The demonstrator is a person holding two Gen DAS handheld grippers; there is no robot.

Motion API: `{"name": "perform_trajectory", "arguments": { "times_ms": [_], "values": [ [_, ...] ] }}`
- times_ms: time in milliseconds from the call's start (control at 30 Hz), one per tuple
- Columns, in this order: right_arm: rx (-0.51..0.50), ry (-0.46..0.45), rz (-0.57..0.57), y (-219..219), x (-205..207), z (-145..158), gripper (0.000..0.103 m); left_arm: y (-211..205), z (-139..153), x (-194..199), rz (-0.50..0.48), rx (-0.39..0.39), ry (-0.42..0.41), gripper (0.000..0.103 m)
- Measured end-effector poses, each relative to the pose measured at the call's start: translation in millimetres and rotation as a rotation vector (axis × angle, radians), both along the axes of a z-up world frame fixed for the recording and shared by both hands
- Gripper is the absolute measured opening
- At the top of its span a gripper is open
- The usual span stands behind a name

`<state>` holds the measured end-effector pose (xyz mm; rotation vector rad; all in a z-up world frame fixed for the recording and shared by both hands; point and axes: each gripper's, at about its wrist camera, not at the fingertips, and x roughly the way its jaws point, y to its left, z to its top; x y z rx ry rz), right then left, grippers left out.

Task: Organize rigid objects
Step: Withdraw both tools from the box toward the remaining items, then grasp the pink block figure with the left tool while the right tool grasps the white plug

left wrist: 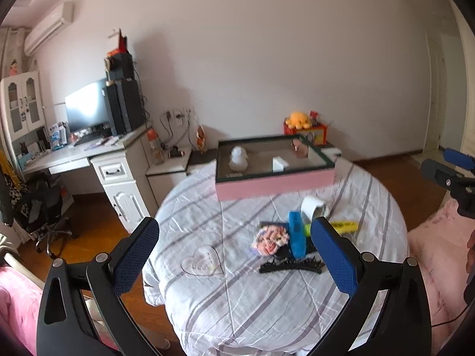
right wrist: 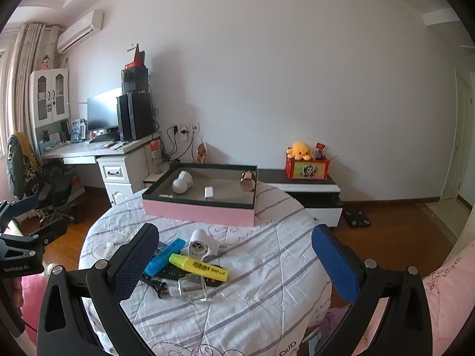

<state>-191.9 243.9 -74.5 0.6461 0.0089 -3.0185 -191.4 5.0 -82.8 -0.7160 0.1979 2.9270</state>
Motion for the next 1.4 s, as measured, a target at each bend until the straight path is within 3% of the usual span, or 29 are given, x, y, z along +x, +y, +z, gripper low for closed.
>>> {"name": "perform_trajectory", "arguments": {
  "times_ms": [400, 700, 833, 900, 1033, 1400],
  "values": [
    [-0.006, -0.15, 0.009, 6.1, -53.9, -50.9, 0.103, 21.6, -62.7, -72.7, -0.075, 0.051, -0.214, 0.103],
    [-0.017, -0.229, 0.019, 11.4, -99.6, -74.8, 0.103, 21.5, -106.4, -130.4, -0.058, 0.116, -0.371, 0.103],
    [-0.018, -0.247, 0.027, 10.1, -113.7, -78.9, 0.103, 18.1, -108.8, -139.5, -0.086, 0.153, -0.38, 0.099],
    [-0.018, -0.255, 0.036, 7.8, -118.9, -80.9, 0.103, 17.5, -110.1, -142.8, -0.114, 0.163, -0.383, 0.082],
    [-0.019, -0.267, 0.047, 2.3, -126.1, -83.1, 0.103, 18.1, -121.2, -145.9, -0.131, 0.155, -0.413, 0.069],
    [-0.001, -0.376, 0.134, -26.9, -154.6, -99.0, 0.103, -10.1, -119.8, -128.9, -0.056, 0.055, -0.396, 0.069]
  ]
}}
